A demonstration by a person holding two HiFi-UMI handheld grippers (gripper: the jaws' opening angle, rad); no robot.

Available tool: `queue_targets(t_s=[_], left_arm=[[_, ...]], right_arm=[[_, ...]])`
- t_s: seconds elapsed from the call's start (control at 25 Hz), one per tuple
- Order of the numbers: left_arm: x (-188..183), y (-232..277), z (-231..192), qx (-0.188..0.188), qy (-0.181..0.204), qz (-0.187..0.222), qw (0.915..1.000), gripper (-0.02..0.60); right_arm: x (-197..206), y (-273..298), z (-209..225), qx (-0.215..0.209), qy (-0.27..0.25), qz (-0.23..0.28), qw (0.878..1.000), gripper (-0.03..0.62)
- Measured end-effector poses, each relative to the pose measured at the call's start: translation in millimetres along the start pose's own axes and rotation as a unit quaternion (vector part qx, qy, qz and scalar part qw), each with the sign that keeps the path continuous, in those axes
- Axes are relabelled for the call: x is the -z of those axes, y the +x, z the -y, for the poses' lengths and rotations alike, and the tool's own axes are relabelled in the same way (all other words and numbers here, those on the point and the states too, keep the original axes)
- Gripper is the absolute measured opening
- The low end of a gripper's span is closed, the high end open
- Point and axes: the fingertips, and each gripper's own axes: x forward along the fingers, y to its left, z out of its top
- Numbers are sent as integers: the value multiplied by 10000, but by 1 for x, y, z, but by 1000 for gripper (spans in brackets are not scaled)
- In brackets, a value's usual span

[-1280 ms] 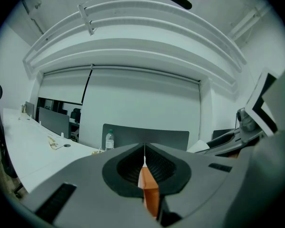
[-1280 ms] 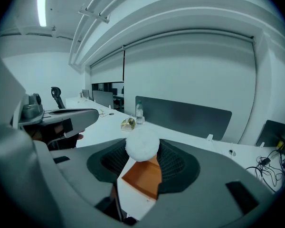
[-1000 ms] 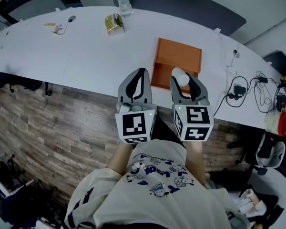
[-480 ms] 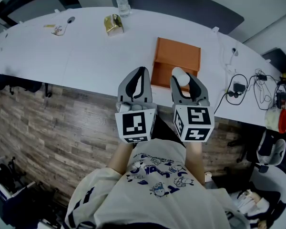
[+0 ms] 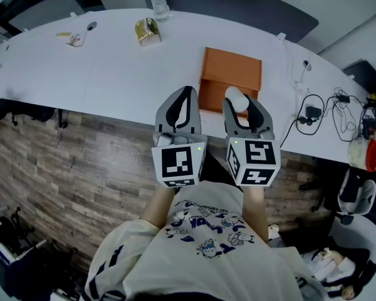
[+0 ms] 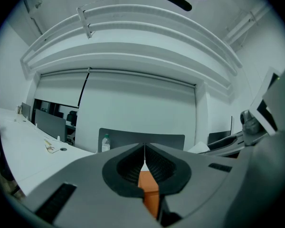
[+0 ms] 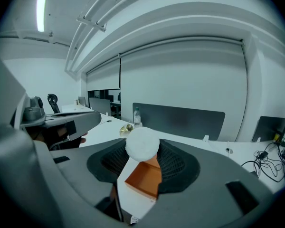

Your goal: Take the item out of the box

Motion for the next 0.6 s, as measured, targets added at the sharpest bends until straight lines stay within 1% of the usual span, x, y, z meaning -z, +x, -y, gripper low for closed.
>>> queue_targets(t_s=[0.6], left_arm=[[-1, 0, 1, 31, -6, 37, 10000, 21]], right_arm=[[-3, -1, -1, 4, -35, 41, 10000, 193]])
